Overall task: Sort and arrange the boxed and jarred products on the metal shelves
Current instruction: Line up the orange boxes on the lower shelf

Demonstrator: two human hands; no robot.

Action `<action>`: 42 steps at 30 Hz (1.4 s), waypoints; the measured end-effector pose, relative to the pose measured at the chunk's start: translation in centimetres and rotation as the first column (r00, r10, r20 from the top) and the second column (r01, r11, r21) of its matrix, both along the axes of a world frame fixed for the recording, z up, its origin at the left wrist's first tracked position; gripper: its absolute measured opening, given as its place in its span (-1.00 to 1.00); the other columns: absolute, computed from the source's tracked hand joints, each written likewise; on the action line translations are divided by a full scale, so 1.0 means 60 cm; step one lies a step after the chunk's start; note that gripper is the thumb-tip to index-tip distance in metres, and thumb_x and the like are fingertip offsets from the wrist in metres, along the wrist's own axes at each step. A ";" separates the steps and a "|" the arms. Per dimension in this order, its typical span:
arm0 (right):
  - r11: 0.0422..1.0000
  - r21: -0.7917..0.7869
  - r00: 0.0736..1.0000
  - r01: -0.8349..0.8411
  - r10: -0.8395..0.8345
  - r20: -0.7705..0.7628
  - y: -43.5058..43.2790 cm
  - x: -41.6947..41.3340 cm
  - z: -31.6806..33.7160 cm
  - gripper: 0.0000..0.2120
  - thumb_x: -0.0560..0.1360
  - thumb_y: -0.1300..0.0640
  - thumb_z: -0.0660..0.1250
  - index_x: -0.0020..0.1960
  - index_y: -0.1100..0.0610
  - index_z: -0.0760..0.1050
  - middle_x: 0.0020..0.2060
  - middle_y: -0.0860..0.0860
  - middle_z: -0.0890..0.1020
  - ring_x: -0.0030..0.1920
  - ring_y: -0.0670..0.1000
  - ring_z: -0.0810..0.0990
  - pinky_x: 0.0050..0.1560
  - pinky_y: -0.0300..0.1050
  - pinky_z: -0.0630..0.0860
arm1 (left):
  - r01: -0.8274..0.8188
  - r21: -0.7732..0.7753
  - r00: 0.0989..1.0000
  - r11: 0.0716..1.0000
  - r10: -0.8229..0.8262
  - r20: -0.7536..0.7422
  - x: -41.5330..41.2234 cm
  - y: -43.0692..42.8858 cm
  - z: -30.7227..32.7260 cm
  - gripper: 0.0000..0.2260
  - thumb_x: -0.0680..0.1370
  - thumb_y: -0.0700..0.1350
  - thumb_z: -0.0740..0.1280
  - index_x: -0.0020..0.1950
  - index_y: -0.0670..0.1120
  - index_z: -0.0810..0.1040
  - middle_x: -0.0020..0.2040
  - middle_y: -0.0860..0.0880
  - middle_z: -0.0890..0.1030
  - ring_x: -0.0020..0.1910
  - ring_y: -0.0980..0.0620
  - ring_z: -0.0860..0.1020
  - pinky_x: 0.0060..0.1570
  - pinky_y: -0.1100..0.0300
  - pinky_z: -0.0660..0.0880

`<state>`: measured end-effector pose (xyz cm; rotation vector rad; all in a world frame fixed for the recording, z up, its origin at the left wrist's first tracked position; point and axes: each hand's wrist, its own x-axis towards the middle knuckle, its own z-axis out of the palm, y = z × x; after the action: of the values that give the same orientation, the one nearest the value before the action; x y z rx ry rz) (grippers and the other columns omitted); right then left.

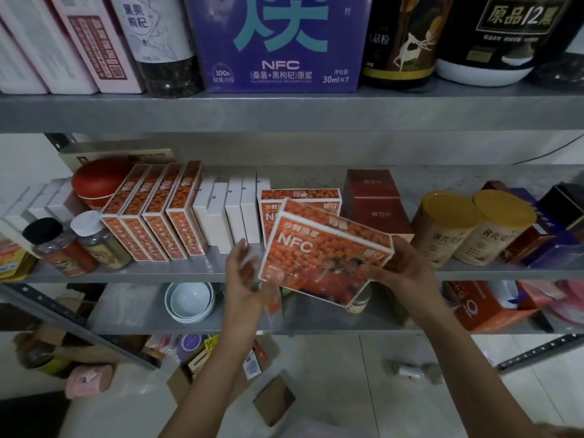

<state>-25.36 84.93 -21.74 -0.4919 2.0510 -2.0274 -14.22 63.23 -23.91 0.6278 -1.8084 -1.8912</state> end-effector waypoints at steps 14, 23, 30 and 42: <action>0.901 0.418 0.861 0.116 0.119 -0.495 -0.060 0.022 -0.020 -0.61 0.24 0.24 0.62 0.01 0.08 0.59 -0.14 -0.32 0.55 -0.11 -0.44 0.50 -0.13 -0.56 0.39 | 0.189 -0.937 0.955 0.295 -0.278 0.105 -0.011 -0.029 0.027 -0.44 0.38 -0.36 0.51 0.36 -0.21 0.48 0.22 -0.17 0.60 0.19 -0.11 0.52 0.12 -0.15 0.54; 0.920 0.353 0.879 -0.169 0.303 -0.368 -0.079 -0.041 0.033 -0.69 0.47 -0.14 0.31 0.17 -0.07 0.55 0.13 -0.19 0.57 0.11 -0.18 0.56 0.06 -0.25 0.51 | 0.118 -0.958 0.991 0.260 -0.093 0.096 0.015 -0.065 0.042 -0.51 0.29 -0.41 0.54 0.19 -0.22 0.57 0.06 -0.18 0.65 -0.05 -0.21 0.64 -0.18 -0.03 0.60; 0.645 0.737 0.770 0.202 0.360 -0.527 -0.138 -0.157 0.026 -0.27 0.50 0.02 0.42 0.55 0.12 0.16 0.54 0.11 0.21 0.53 0.12 0.13 0.51 0.13 0.09 | 0.149 -0.963 0.988 0.224 -0.001 0.152 0.027 -0.072 0.052 -0.52 0.26 -0.42 0.56 0.15 -0.25 0.60 0.02 -0.20 0.66 -0.08 -0.22 0.65 -0.21 -0.06 0.61; 0.802 0.540 0.815 0.254 0.124 -0.567 -0.129 -0.146 0.003 -0.64 0.32 0.31 0.54 0.09 0.22 0.58 0.06 0.12 0.57 0.14 0.16 0.45 0.08 -0.15 0.27 | 0.196 -0.974 0.977 0.117 0.063 0.204 0.033 -0.073 0.050 -0.48 0.20 -0.39 0.60 0.14 -0.25 0.63 0.00 -0.20 0.67 -0.09 -0.22 0.65 -0.26 -0.03 0.61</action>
<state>-34.10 77.20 -21.57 -0.9972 2.9309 -1.1837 -12.23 58.88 -20.91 0.1597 -2.6843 -0.1694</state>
